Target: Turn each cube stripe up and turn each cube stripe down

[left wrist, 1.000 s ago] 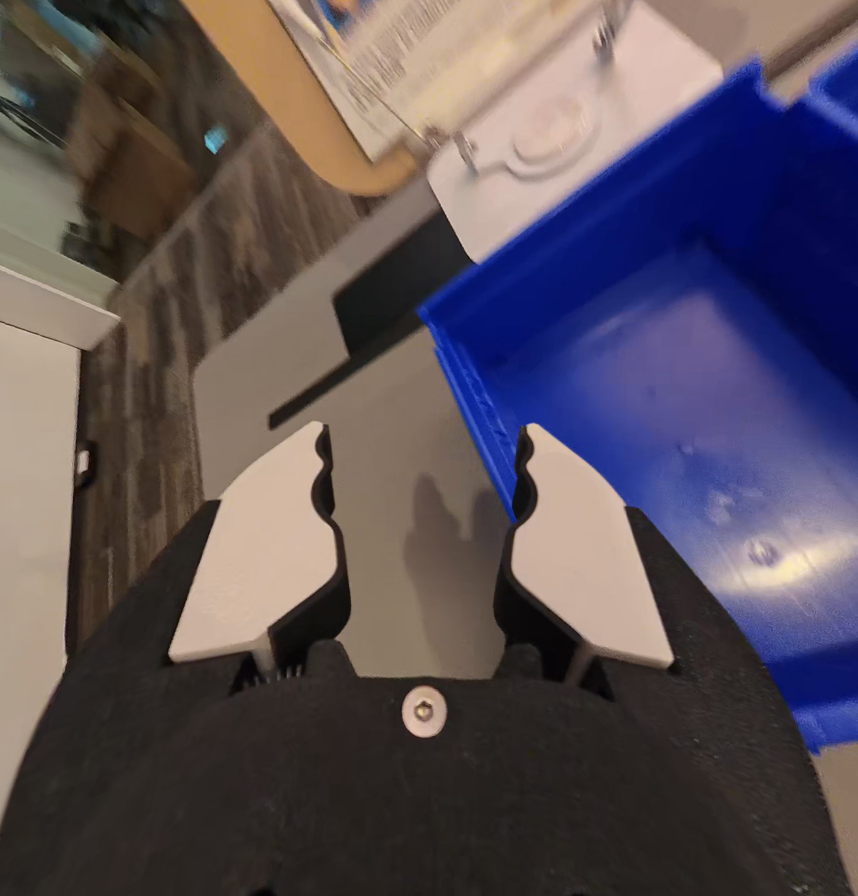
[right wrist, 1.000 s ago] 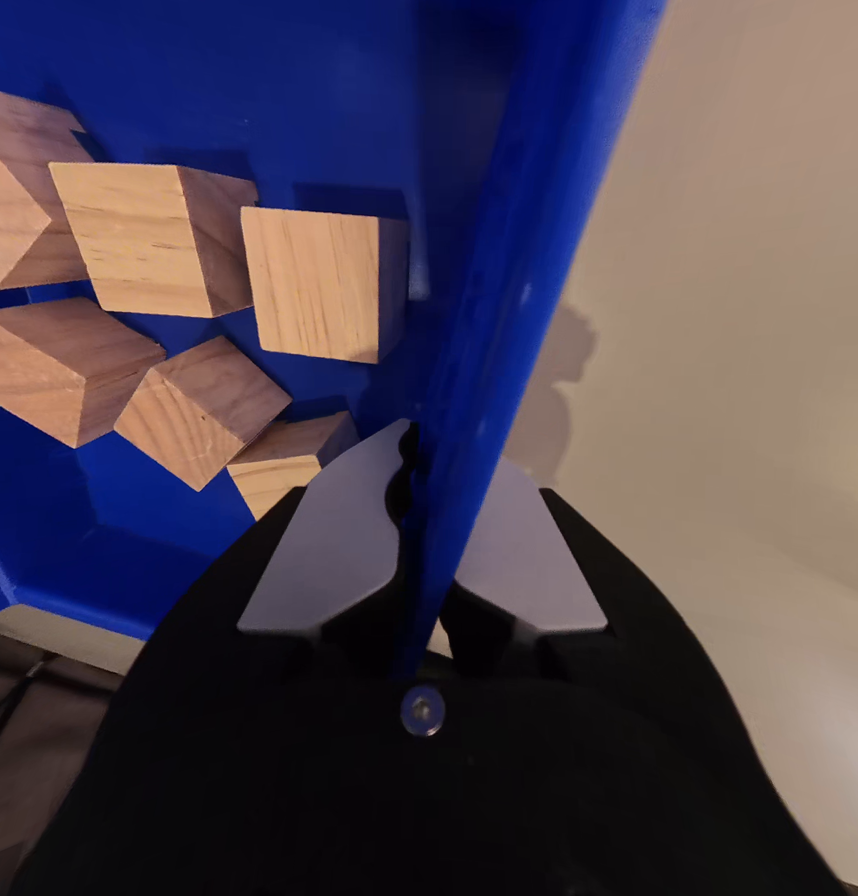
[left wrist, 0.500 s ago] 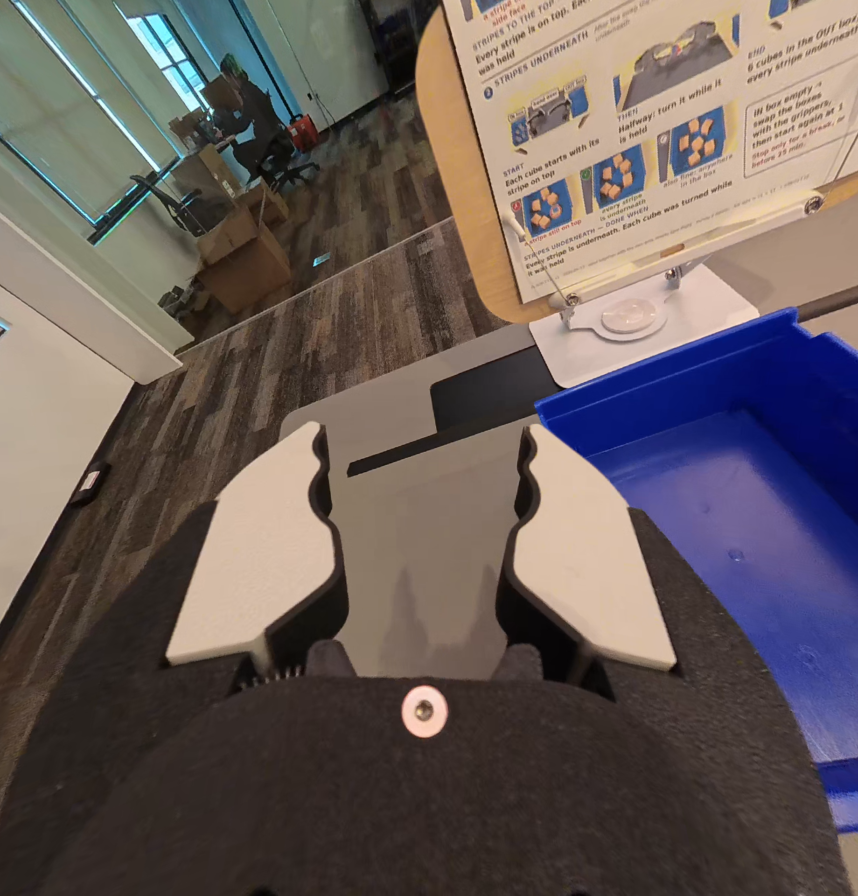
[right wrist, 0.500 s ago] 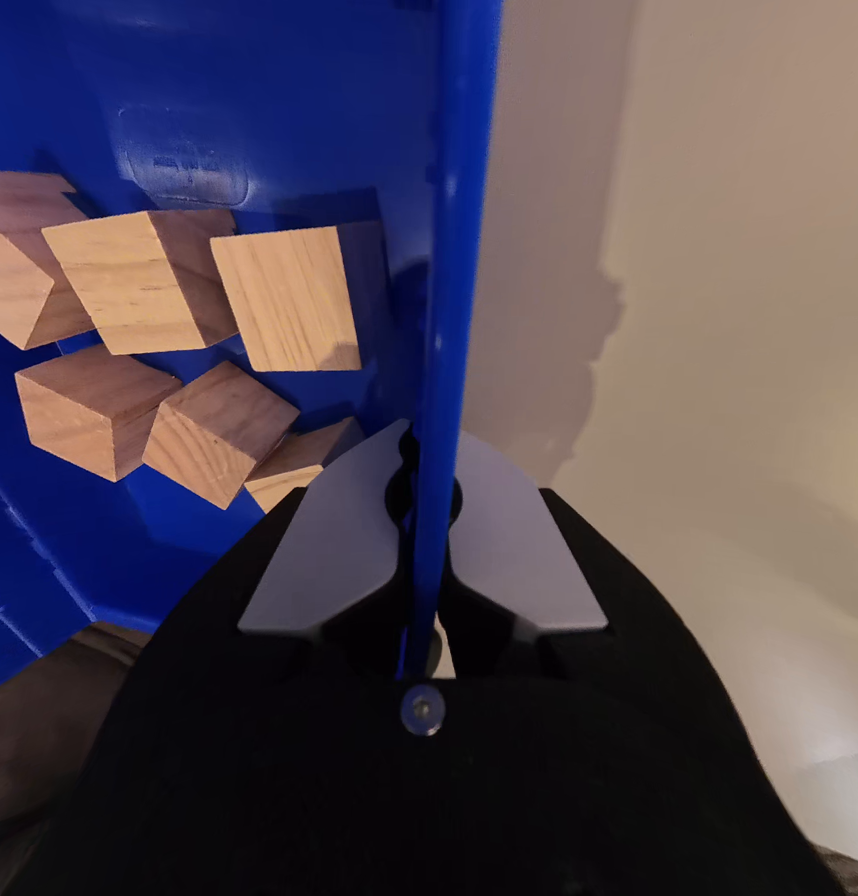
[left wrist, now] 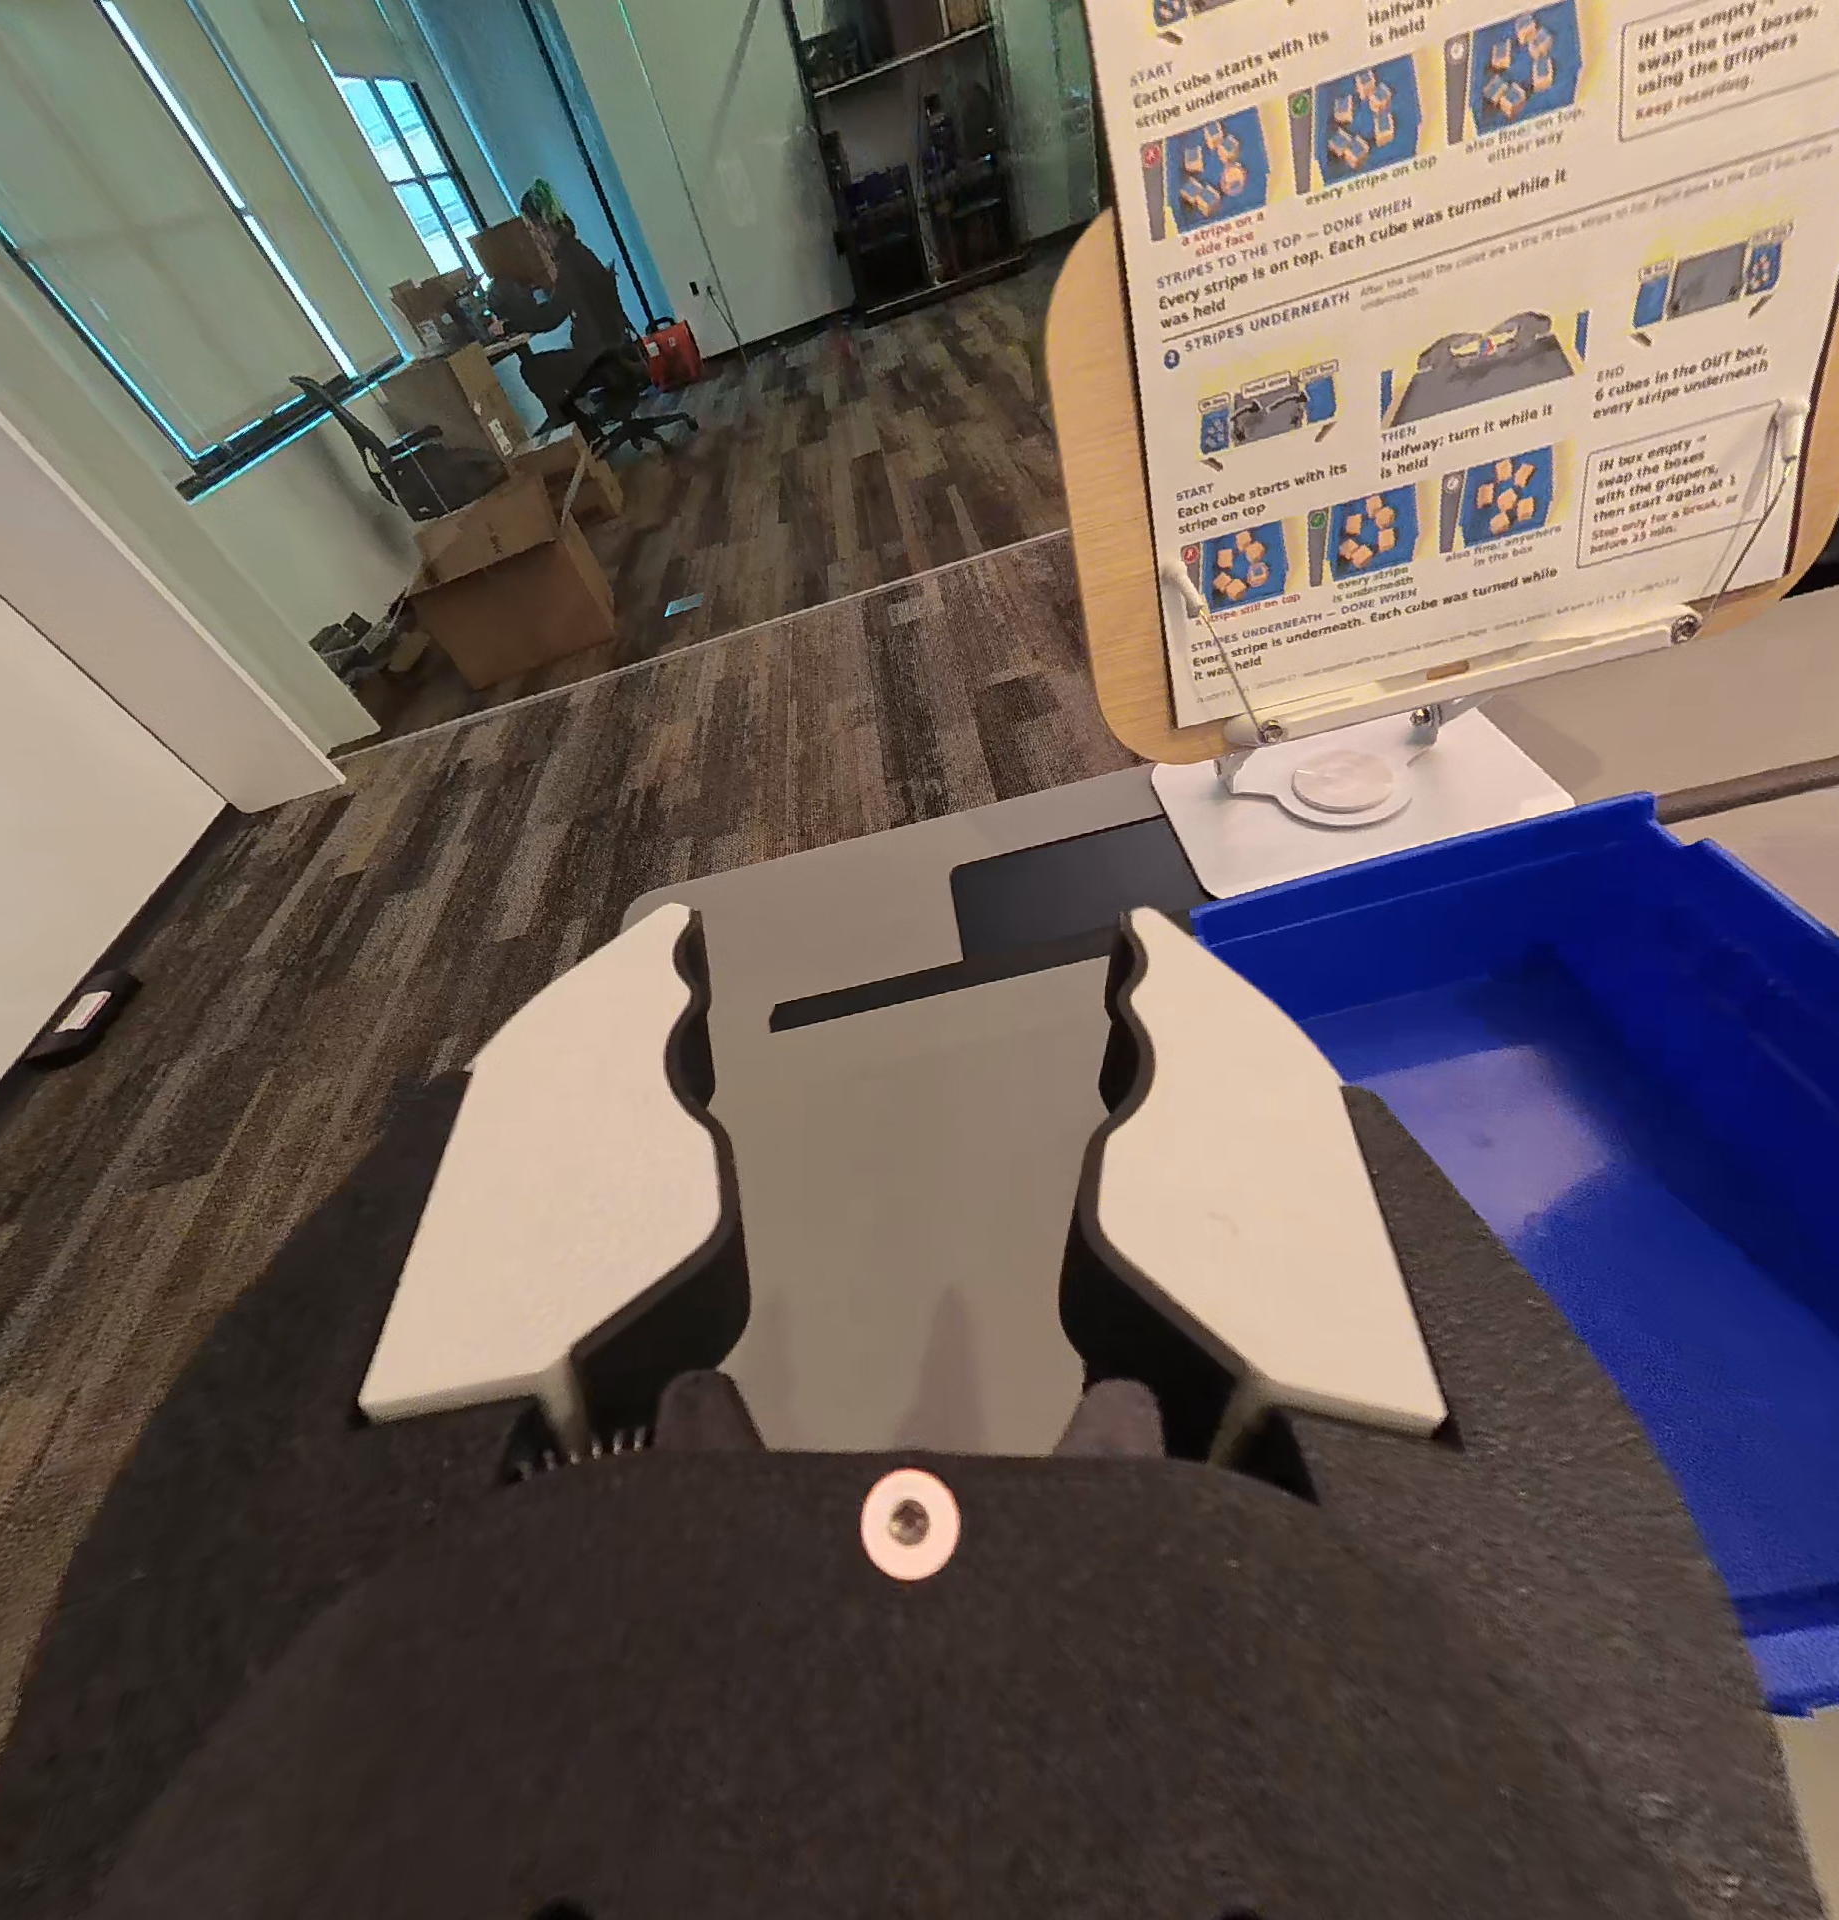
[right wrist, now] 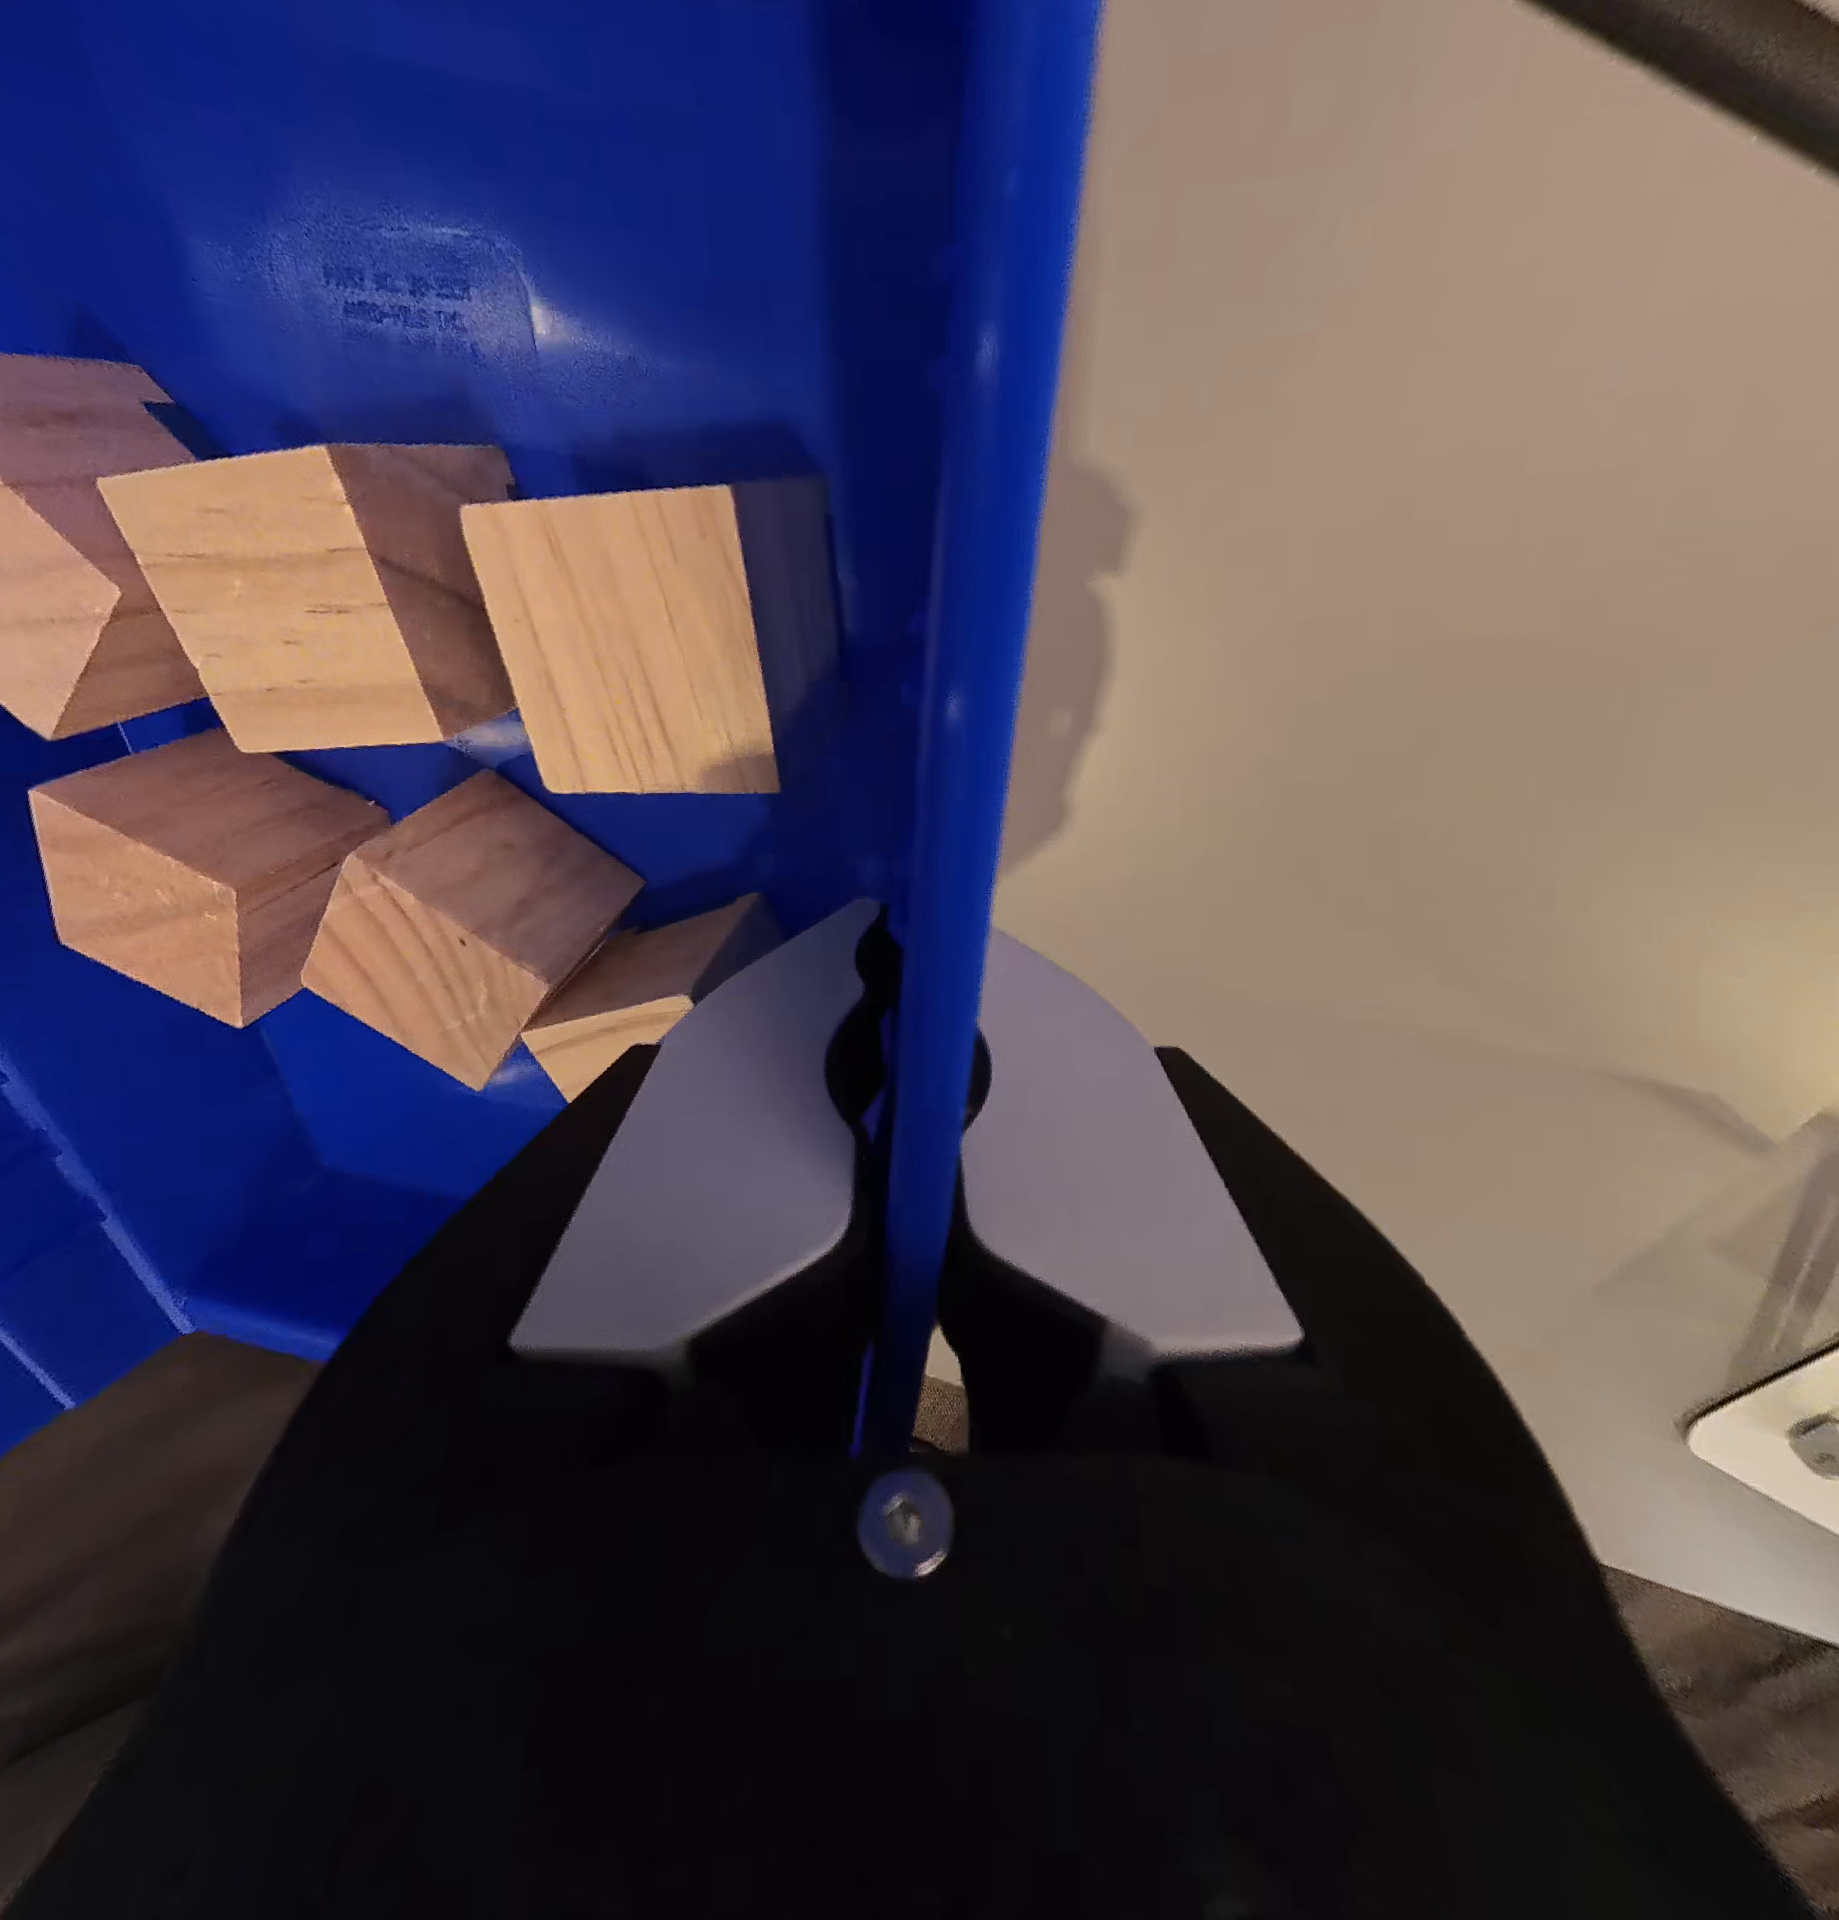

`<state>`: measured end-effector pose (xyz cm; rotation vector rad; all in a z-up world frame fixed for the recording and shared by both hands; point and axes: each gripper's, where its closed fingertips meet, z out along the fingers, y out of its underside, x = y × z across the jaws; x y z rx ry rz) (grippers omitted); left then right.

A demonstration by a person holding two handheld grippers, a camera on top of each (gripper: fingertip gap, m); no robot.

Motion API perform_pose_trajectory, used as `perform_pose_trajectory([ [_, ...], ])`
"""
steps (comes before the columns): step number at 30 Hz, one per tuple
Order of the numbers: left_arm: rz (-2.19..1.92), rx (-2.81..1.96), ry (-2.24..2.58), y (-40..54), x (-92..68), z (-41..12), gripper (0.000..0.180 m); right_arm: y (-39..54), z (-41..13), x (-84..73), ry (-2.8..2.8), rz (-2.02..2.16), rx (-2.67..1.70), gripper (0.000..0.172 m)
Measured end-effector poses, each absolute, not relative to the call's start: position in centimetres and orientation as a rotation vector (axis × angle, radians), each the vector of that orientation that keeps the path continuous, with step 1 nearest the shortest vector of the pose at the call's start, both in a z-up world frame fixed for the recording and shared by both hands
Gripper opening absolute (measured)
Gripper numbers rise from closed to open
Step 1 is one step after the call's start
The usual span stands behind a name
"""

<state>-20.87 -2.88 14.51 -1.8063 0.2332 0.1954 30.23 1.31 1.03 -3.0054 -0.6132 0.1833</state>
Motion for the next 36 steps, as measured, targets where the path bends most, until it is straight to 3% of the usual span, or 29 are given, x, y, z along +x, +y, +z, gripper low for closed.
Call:
perform_pose_trajectory([
  [5,0.149,-1.79,0.193,-4.2,-22.3,15.1,0.073,3.2,3.2,20.0,-0.775,0.262,-2.945,0.007],
  [20,0.13,-1.752,0.148,-8.1,-23.8,16.5,0.068,3.9,-0.5,-14.4,-1.256,0.436,-2.844,0.007],
  [36,0.088,-1.816,0.183,-8.1,-24.4,15.2,0.07,2.7,-9.8,-23.5,-1.159,0.358,-2.939,0.006],
])
